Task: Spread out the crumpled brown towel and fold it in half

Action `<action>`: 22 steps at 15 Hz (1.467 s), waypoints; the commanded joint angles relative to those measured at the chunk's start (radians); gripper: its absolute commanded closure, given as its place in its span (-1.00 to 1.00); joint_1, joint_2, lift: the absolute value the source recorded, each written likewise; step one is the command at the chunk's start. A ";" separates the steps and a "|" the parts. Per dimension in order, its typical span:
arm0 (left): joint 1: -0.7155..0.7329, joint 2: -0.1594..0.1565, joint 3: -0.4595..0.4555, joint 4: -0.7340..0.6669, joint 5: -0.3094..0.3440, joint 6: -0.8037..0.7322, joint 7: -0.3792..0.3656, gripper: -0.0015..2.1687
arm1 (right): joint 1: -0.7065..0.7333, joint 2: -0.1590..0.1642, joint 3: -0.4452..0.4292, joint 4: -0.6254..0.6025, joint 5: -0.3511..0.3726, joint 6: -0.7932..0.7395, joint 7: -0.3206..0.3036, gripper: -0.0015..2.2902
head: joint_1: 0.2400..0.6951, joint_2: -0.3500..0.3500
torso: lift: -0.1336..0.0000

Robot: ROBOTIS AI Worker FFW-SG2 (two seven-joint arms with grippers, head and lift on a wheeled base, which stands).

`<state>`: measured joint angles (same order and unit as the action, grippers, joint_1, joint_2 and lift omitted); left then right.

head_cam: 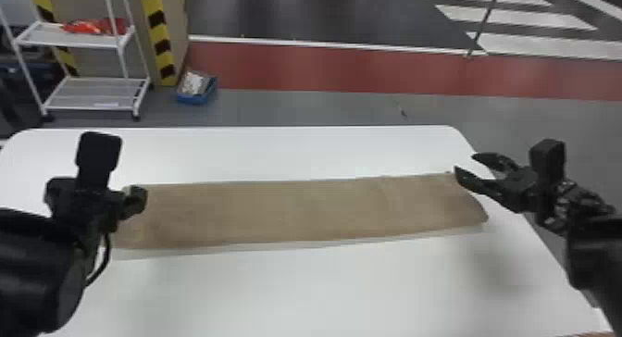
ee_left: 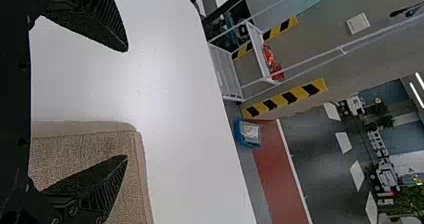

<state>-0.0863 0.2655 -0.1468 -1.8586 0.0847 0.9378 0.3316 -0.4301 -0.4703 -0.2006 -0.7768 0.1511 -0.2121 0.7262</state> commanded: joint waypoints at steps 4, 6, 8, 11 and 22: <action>0.025 0.008 0.056 -0.027 0.073 -0.021 -0.040 -0.87 | 0.014 -0.033 -0.042 -0.039 -0.053 0.107 0.151 -0.93 | 1.00 -0.38 | -0.86; 0.029 0.009 0.075 -0.041 0.101 -0.018 -0.069 -0.87 | 0.013 -0.051 -0.046 -0.062 -0.056 0.205 0.213 -0.93 | 1.00 -0.39 | -0.86; 0.036 0.012 0.116 -0.047 0.184 -0.006 -0.095 -0.88 | 0.010 -0.065 -0.063 -0.078 -0.056 0.273 0.260 -0.93 | 1.00 -0.43 | -0.86; 0.034 0.015 0.132 -0.045 0.198 0.052 -0.108 -0.88 | -0.009 -0.080 -0.057 -0.081 -0.053 0.368 0.286 -0.93 | 1.00 -0.47 | -0.86; 0.014 0.009 0.142 -0.036 0.211 0.151 -0.118 -0.88 | -0.013 -0.079 -0.043 -0.081 -0.053 0.365 0.280 -0.92 | 1.00 -0.48 | -0.86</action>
<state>-0.0668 0.2750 -0.0031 -1.8967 0.2969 1.0886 0.2132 -0.4432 -0.5495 -0.2439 -0.8575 0.0982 0.1581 1.0078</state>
